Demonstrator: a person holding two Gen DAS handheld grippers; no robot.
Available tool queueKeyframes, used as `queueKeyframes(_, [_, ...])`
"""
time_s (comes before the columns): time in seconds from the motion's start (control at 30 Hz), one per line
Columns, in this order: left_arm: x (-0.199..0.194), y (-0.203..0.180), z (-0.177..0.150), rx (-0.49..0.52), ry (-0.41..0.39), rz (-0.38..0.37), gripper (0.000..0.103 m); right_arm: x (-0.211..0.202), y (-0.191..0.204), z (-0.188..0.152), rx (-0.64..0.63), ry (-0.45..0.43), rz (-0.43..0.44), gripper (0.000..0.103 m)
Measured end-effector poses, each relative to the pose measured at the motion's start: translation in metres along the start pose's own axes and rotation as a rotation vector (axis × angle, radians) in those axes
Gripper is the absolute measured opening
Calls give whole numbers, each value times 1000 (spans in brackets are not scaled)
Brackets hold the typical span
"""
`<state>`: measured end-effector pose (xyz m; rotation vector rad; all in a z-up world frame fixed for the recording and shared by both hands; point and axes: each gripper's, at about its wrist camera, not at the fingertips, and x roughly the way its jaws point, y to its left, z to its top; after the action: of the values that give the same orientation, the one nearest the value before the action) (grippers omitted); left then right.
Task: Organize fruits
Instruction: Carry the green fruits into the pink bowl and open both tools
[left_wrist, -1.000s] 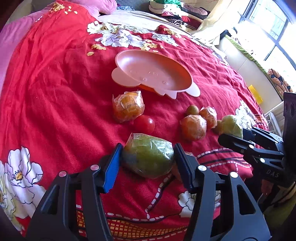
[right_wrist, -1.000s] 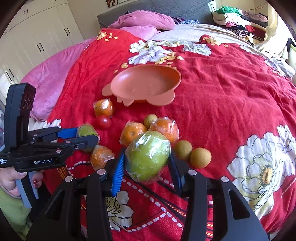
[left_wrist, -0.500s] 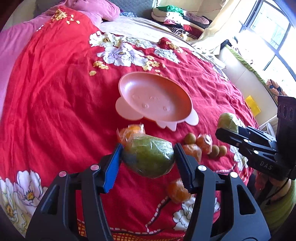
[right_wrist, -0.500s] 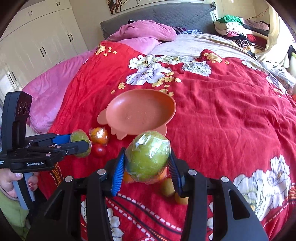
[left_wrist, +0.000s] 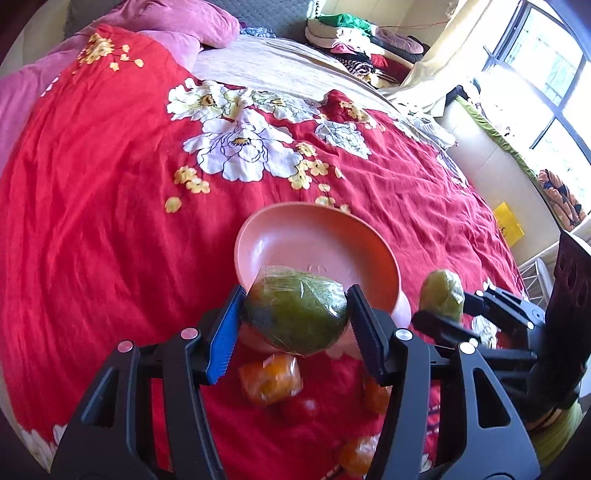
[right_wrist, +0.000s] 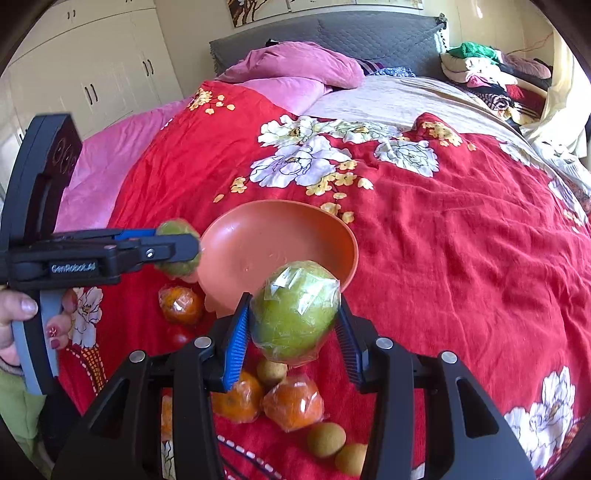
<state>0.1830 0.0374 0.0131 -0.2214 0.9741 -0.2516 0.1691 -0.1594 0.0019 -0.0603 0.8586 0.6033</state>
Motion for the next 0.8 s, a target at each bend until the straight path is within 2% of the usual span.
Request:
queueKeyframes(0.23, [24, -6, 20, 27, 26, 18, 48, 19, -1, 7, -25, 24, 0, 42])
queueKeyframes(0.4, [36, -5, 21, 34, 41, 37, 48, 27, 2, 11, -43, 28, 2, 42])
queueKeyframes(0.8, [51, 2, 25, 4, 71, 23, 48, 44, 5, 8, -63, 61, 1, 42])
